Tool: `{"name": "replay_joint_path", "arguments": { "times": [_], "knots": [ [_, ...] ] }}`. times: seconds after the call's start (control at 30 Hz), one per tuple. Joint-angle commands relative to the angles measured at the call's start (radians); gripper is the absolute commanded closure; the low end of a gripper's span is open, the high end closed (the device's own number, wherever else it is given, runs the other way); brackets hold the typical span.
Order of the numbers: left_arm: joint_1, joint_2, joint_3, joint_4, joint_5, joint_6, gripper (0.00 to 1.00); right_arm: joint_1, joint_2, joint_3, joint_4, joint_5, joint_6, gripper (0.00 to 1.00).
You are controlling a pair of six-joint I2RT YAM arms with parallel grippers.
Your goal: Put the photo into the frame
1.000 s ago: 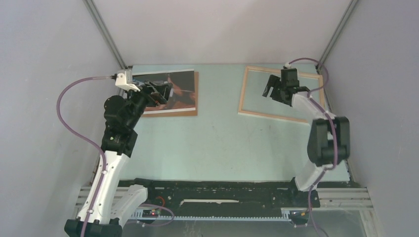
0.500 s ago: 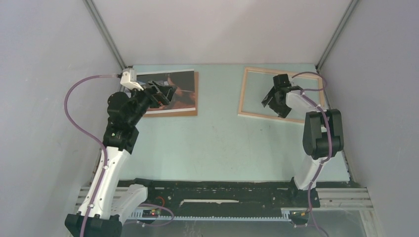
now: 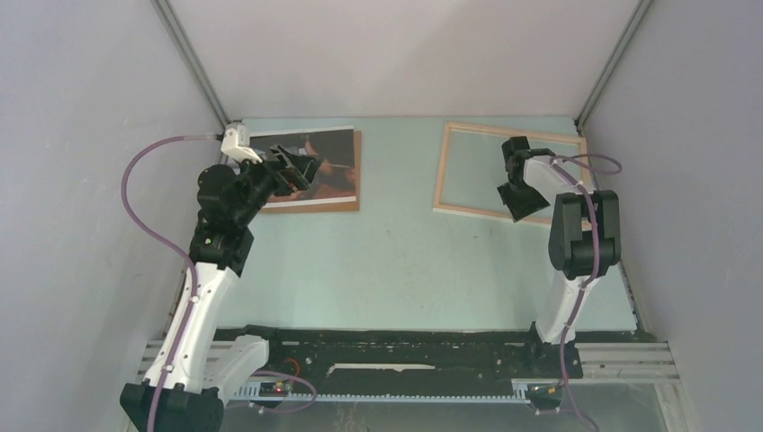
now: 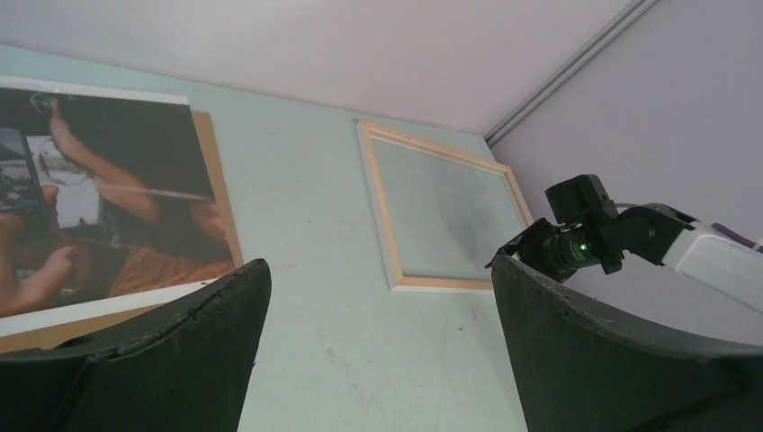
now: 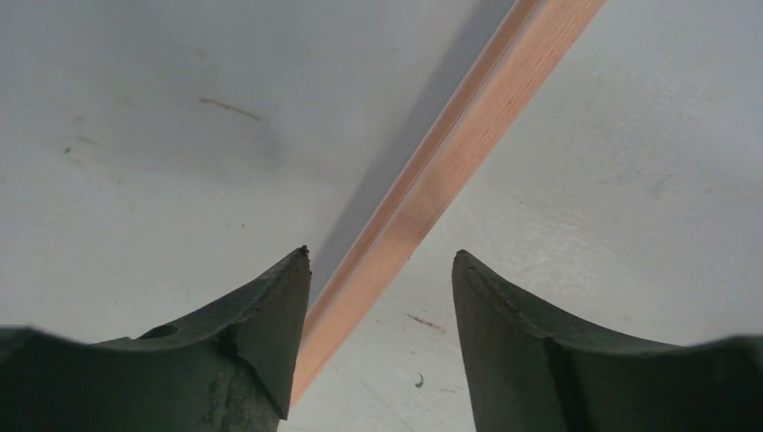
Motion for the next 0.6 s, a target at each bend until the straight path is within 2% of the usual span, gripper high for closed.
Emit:
{"name": "replay_joint_path", "arguments": {
  "times": [0.0,0.2,0.3,0.43,0.57],
  "knots": [
    [0.020,0.011,0.069,0.032,0.065,-0.029,0.00,-0.011,0.055,0.028,-0.044,-0.009,0.108,0.35],
    [0.022,0.006,0.074,0.028,0.067,-0.018,0.00,-0.007,0.093,0.023,0.003,-0.043,0.112,0.42],
    [0.022,0.007,0.070,0.029,0.048,-0.013,0.00,-0.010,0.110,0.021,-0.004,-0.049,0.105,0.61],
    [0.028,0.014,0.072,0.030,0.075,-0.030,0.00,-0.003,0.108,-0.024,0.032,-0.046,0.061,0.73],
    [0.032,0.007,0.075,0.038,0.081,-0.039,0.00,0.001,0.080,-0.056,0.018,-0.021,-0.070,1.00]
  ]
}}
